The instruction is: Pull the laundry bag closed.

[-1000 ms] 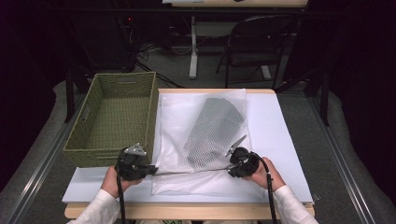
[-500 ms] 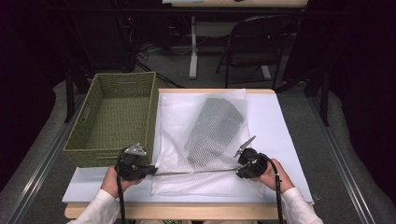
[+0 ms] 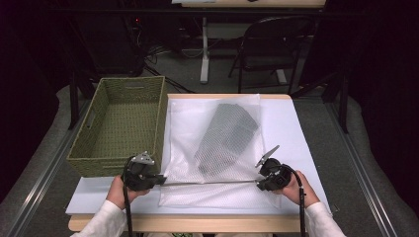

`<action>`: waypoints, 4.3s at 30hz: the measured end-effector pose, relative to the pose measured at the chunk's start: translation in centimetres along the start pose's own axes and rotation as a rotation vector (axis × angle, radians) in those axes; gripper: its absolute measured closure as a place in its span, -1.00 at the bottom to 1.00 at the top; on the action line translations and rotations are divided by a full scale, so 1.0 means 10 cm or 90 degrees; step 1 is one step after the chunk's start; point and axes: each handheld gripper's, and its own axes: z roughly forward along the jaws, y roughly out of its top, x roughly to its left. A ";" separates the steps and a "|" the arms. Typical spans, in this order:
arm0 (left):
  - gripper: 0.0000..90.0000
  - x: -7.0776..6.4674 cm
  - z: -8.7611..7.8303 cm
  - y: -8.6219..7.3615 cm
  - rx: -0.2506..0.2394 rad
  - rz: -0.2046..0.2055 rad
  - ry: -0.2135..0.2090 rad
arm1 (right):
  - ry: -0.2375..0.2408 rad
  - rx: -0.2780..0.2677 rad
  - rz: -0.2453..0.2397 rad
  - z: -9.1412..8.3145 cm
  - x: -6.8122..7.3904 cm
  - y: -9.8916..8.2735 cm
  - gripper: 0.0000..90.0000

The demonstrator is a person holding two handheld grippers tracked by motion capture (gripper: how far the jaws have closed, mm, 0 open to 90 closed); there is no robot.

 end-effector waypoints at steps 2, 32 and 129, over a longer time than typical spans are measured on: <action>0.95 0.00 0.00 0.00 0.000 0.001 0.001 | 0.000 0.001 0.002 -0.01 -0.01 -0.03 0.93; 0.95 0.02 0.00 0.00 0.007 0.001 0.006 | -0.057 0.019 0.070 -0.11 -0.18 -0.36 0.93; -0.69 0.25 -0.77 -0.65 -0.009 -0.091 0.220 | -0.223 -0.232 0.136 -0.74 -0.21 -0.72 -1.00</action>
